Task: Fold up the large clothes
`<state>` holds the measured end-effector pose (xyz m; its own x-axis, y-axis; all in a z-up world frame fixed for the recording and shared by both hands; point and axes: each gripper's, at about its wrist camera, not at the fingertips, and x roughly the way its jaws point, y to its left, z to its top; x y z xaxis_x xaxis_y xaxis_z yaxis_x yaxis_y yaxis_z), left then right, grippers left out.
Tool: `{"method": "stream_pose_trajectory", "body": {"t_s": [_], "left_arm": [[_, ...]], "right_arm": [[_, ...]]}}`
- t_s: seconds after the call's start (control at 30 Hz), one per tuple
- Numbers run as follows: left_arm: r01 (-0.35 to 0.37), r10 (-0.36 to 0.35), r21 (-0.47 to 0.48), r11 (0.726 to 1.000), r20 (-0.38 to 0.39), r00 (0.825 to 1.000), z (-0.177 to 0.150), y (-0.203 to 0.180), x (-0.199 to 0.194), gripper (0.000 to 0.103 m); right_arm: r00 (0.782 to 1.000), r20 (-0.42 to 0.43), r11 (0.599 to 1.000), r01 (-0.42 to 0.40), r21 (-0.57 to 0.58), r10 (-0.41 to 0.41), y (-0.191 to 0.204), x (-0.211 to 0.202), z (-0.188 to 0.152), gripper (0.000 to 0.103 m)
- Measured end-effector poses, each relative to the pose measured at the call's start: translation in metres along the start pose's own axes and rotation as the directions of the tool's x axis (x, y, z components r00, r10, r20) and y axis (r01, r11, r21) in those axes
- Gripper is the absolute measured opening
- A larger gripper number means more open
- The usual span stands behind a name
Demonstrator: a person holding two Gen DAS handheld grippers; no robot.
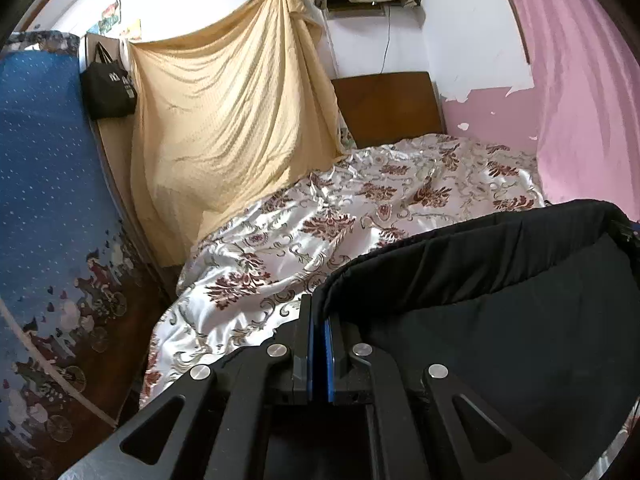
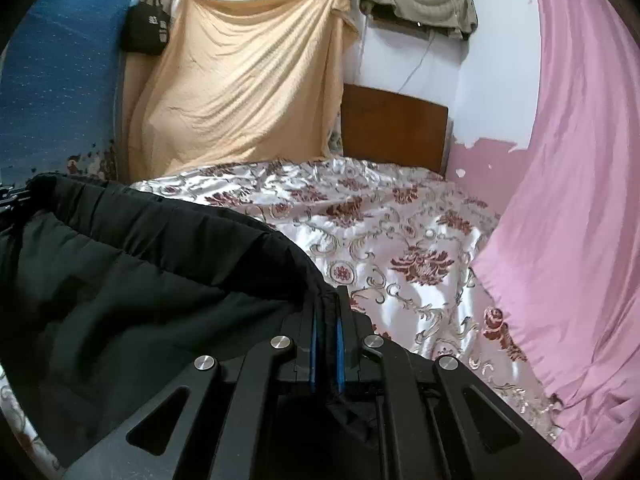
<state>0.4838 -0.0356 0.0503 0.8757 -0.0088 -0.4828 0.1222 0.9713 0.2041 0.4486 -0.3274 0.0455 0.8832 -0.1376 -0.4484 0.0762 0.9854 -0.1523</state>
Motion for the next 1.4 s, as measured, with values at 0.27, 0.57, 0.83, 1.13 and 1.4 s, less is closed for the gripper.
{"method": "stream_pose_trajectory", "body": {"t_s": [0.27,0.57,0.83,1.13,1.4], "left_arm": [[0.017,-0.018,-0.01,1.0,-0.085,0.996,-0.017,-0.009,0.051,0.005],[0.031,-0.037,-0.041,0.999,-0.156,0.987,-0.04,-0.012,0.089,0.005],[0.04,-0.053,-0.075,0.996,-0.187,0.981,-0.037,-0.01,0.095,0.007],[0.059,-0.081,-0.131,0.99,-0.167,0.983,-0.031,-0.004,0.081,0.063],[0.103,-0.117,-0.16,0.982,-0.083,0.99,-0.033,-0.008,0.036,0.089]], "right_arm": [[0.996,-0.09,1.0,0.007,0.008,-0.006,0.0,0.056,-0.022,0.007],[0.991,-0.137,1.0,0.003,-0.012,-0.004,0.011,0.086,-0.043,0.007],[0.99,-0.143,1.0,0.007,-0.009,-0.008,0.012,0.088,-0.046,0.008],[0.994,-0.101,0.999,-0.042,-0.006,0.041,0.008,0.07,-0.042,0.051],[0.996,-0.026,0.997,-0.082,0.012,0.083,0.007,0.026,-0.035,0.08]]}}
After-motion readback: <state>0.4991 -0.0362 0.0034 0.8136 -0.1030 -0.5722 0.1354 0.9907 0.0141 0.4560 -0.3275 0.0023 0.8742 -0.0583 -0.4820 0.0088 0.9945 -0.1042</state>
